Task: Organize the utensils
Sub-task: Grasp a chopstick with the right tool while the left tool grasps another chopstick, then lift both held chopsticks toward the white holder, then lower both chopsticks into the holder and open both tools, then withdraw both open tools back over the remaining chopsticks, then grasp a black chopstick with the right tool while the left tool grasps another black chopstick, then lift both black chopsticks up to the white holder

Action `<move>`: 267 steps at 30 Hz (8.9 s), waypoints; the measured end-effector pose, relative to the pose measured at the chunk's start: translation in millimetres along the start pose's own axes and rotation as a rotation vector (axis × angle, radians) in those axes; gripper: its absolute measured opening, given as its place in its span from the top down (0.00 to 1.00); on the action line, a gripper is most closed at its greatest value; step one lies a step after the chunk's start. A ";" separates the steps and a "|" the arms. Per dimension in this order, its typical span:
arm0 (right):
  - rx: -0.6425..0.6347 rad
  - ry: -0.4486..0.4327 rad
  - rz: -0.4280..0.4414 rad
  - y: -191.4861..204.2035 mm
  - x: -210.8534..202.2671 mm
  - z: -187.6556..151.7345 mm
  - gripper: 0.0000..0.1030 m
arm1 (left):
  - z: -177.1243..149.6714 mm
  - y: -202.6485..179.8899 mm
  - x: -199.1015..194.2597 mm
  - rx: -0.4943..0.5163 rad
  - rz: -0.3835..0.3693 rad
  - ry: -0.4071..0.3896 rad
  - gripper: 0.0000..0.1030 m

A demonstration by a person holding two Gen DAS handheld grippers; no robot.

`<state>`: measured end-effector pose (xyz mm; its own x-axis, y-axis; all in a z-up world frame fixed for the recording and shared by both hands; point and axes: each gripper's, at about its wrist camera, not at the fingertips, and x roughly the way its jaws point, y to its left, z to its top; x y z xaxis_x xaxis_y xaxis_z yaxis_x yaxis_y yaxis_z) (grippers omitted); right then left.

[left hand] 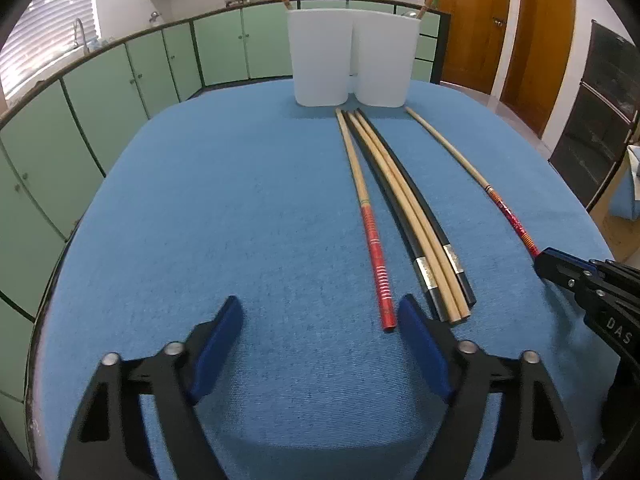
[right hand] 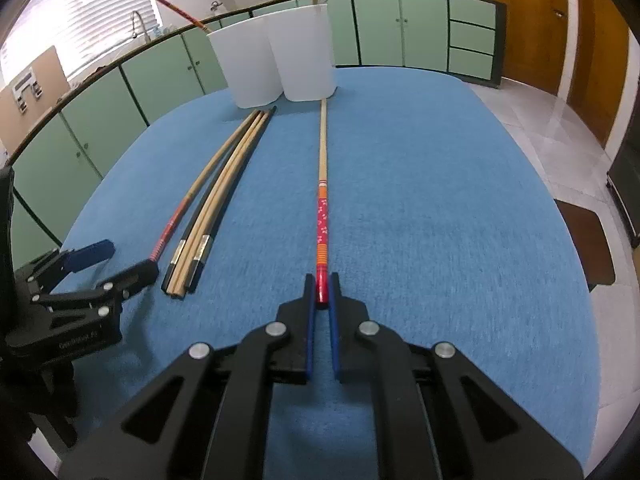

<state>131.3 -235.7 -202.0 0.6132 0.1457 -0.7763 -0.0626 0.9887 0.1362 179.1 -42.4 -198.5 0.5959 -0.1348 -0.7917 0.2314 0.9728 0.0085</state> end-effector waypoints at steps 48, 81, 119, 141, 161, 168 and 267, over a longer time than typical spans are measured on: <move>-0.100 -0.376 0.118 -9.1 -143.3 140.7 0.95 | 123.4 8.6 -149.7 0.052 -0.088 -0.444 0.94; -0.184 -0.519 0.083 2.6 -106.6 340.8 0.95 | 326.2 2.9 -117.5 0.053 -0.078 -0.678 0.95; -0.032 -0.234 -0.031 -1.3 -49.2 66.0 0.11 | 54.0 53.3 -25.7 -0.092 0.035 -0.171 0.22; -0.084 -0.012 -0.012 54.1 12.4 10.0 0.37 | 7.5 59.2 3.0 -0.090 0.071 -0.024 0.19; -0.099 0.006 0.013 49.5 3.1 -1.3 0.54 | 6.3 60.0 4.0 -0.088 0.075 -0.009 0.19; -0.112 0.008 0.028 59.2 11.5 8.4 0.76 | 6.0 61.0 4.8 -0.089 0.078 -0.006 0.19; -0.049 -0.323 0.097 -9.1 -123.8 98.6 0.94 | 92.5 12.1 -142.0 -0.040 -0.102 -0.428 0.94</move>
<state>133.5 -266.2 -46.4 0.8195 0.2286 -0.5255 -0.1660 0.9724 0.1641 168.4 -28.9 -29.5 0.8384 -0.2885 -0.4624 0.2808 0.9558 -0.0871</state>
